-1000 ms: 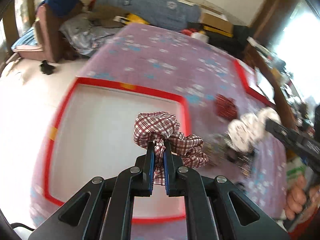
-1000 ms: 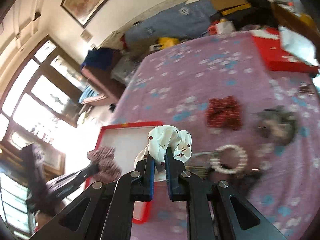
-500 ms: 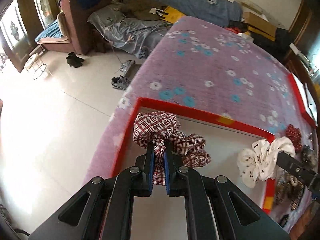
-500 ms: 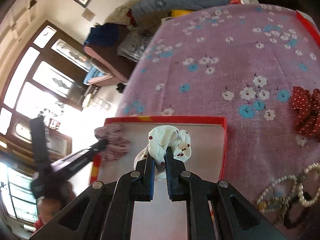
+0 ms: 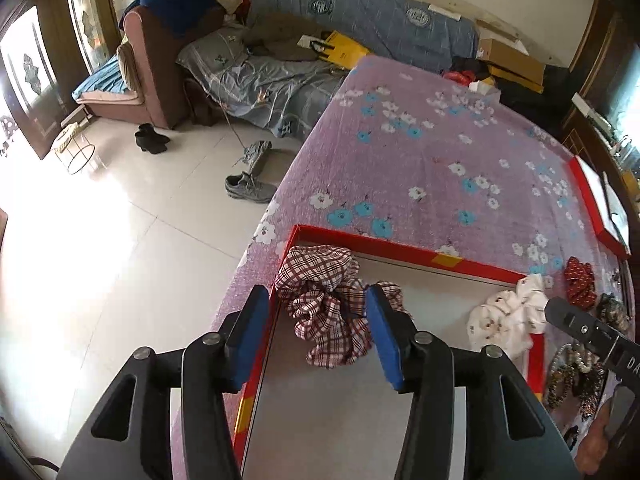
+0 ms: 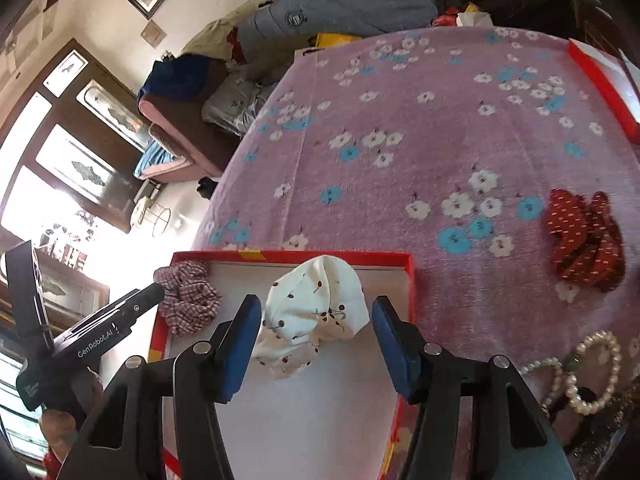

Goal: Organize jewelry
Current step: 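Move both grippers back to the remaining accessories on the bedspread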

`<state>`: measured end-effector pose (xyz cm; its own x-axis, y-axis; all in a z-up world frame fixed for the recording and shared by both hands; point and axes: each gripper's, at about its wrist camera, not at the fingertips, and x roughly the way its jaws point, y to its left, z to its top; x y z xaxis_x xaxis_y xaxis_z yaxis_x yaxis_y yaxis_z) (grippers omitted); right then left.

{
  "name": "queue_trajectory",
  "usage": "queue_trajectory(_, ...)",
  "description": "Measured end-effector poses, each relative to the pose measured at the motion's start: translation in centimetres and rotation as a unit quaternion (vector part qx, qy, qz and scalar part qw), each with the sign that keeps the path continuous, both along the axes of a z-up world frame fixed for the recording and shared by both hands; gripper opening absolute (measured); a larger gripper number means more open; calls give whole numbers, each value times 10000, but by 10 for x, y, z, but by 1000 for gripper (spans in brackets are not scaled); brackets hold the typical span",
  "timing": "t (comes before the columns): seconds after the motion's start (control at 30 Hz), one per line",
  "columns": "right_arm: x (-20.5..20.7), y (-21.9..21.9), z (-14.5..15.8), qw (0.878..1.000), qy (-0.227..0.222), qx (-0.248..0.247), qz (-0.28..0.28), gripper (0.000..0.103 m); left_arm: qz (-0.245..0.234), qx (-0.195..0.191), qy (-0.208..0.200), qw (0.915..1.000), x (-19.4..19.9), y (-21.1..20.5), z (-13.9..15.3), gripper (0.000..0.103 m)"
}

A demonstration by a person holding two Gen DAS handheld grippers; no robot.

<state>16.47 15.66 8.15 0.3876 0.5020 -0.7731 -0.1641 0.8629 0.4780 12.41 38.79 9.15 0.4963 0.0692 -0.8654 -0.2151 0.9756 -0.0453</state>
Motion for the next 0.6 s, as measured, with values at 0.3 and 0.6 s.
queue_trajectory(0.3, -55, -83, 36, 9984, -275, -53, -497, 62, -224, -39, -409, 9989, -31, -24, 41, 53)
queue_trajectory(0.6, -122, -236, 11, 9864, 151, -371, -1596, 62, -1082, -548, -251, 9923, -51, -127, 44, 53)
